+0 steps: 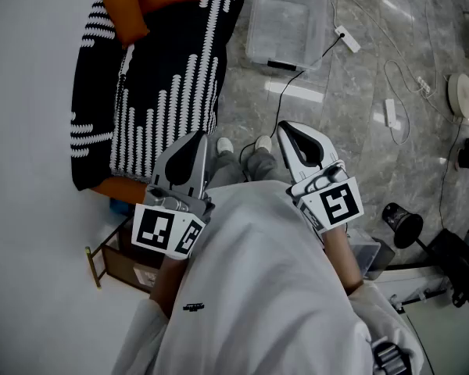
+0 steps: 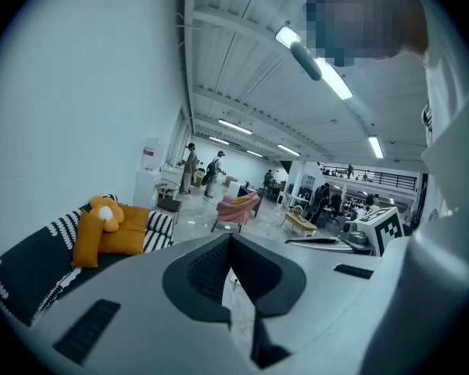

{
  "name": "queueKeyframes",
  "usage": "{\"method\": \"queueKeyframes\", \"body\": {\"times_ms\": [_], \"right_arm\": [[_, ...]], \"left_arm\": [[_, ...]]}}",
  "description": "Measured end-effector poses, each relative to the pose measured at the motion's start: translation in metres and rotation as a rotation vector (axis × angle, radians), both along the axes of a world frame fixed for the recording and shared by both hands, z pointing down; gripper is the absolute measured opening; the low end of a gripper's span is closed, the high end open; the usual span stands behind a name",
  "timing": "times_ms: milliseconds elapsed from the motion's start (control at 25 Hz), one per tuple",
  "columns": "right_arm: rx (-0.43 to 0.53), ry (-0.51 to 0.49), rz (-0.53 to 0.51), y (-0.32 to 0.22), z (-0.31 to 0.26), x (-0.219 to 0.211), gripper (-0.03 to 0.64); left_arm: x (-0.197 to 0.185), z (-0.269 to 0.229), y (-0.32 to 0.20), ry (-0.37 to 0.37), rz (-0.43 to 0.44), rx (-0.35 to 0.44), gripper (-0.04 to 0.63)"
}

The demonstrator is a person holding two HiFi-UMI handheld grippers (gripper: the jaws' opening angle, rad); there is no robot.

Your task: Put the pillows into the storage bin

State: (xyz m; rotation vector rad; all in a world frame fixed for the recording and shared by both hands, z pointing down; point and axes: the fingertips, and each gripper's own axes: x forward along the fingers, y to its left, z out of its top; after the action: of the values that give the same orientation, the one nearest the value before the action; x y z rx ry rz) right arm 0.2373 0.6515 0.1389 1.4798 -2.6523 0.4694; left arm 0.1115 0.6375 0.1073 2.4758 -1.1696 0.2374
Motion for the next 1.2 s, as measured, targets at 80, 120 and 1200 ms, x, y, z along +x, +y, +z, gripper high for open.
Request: {"method": "queueKeyframes", "body": {"times_ms": [80, 120, 1200], "right_arm": [[0.026, 0.022, -0.029, 0.001, -0.008, -0.012, 0.012], [0.039, 0.028, -0.039, 0.002, -0.012, -0.018, 0.012], [0.104, -0.118, -0.122, 0.006, -0.042, -0.008, 0.011]], "left_arm": [[-0.009, 0.000, 0.006, 0.014, -0.030, 0.010, 0.009], [-0.014, -0.001, 0.009, 0.021, -0.042, 0.013, 0.009], [-0.016, 0.002, 0.023, 0.034, -0.141, -0.007, 0.009]]}}
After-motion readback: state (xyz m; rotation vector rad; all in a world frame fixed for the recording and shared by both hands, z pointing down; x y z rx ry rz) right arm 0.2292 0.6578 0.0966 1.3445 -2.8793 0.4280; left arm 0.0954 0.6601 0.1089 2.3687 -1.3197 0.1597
